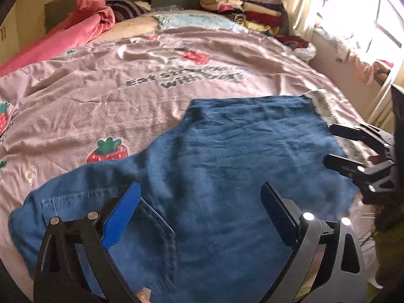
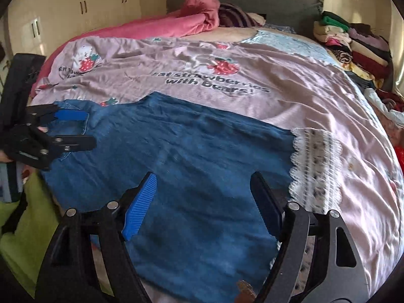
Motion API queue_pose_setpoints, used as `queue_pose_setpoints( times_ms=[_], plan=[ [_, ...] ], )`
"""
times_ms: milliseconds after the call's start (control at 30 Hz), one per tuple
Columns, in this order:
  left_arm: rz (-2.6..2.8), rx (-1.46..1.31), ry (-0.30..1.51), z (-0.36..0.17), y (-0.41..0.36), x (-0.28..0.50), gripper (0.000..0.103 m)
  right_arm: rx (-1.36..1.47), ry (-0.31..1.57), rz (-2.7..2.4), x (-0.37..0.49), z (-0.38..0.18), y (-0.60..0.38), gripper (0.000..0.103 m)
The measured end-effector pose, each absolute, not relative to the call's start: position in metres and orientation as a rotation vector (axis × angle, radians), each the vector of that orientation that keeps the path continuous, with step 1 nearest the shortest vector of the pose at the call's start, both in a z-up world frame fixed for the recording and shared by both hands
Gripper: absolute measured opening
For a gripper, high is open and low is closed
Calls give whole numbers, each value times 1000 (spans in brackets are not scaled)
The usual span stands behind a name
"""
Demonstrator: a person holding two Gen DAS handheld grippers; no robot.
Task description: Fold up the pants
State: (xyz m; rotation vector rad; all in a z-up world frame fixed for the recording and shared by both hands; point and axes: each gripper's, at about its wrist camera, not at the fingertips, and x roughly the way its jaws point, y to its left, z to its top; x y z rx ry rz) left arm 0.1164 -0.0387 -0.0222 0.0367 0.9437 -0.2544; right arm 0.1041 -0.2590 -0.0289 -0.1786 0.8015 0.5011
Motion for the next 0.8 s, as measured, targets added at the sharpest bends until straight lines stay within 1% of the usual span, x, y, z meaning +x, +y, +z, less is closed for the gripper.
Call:
queue_pose_setpoints(
  times_ms=[100, 167, 333, 433, 500, 667, 733, 800],
  plan=[
    [-180, 63, 977, -35, -28, 125, 95, -189, 864, 450, 116, -46, -261, 70],
    [-183, 18, 980, -43, -14, 126, 95, -164, 885, 416, 120, -56, -271, 70],
    [-222, -58, 947, -47, 0, 122, 95, -77, 874, 405, 119, -63, -292, 70],
    [-216, -42, 940, -51, -2, 122, 95, -108, 868, 394, 119, -67, -286, 71],
    [-210, -19, 927, -51, -5, 120, 95, -106, 867, 390, 119, -65, -284, 73],
    [-204, -29, 925, -37, -5, 110, 96, -8, 832, 422, 108, -45, -295, 74],
    [-206, -13, 917, -30, -8, 103, 98, -5, 812, 421, 100, -36, -299, 77],
    [-214, -9, 900, -22, -11, 96, 98, 3, 799, 421, 94, -29, -303, 80]
  ],
)
